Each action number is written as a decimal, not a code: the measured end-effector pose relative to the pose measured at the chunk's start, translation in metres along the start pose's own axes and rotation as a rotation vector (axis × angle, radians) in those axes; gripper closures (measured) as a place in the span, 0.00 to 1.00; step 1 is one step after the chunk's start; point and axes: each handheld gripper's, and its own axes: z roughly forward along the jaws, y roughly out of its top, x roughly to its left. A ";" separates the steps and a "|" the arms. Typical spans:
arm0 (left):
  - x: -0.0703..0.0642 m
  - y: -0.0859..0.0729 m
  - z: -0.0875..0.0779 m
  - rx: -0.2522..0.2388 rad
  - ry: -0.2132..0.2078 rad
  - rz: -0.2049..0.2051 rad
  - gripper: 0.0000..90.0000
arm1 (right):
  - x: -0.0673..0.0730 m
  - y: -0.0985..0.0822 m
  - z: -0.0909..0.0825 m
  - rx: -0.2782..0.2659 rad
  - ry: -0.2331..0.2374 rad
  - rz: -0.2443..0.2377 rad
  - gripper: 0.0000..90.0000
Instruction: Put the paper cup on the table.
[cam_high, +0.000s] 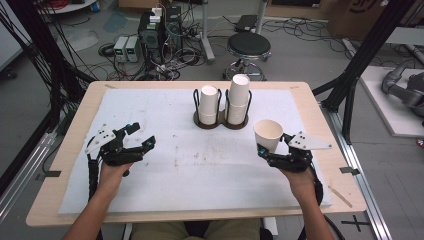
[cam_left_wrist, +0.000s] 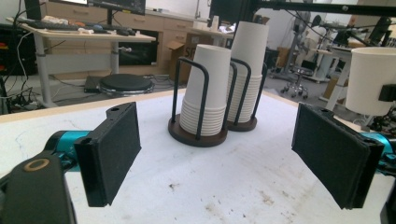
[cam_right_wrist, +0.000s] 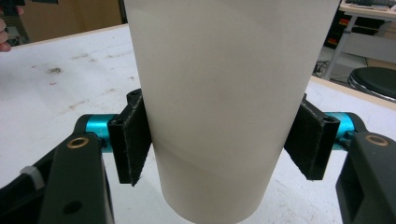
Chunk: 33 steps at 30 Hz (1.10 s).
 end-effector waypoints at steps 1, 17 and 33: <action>0.000 0.000 0.000 0.006 0.000 0.003 0.17 | 0.000 0.000 0.000 -0.002 0.000 0.001 0.36; -0.002 0.000 -0.003 -0.001 0.023 0.010 0.19 | -0.025 -0.012 0.009 0.025 -0.097 0.044 0.36; -0.001 -0.003 -0.002 0.011 0.030 0.001 0.19 | -0.068 -0.030 0.051 0.128 -0.289 0.147 0.36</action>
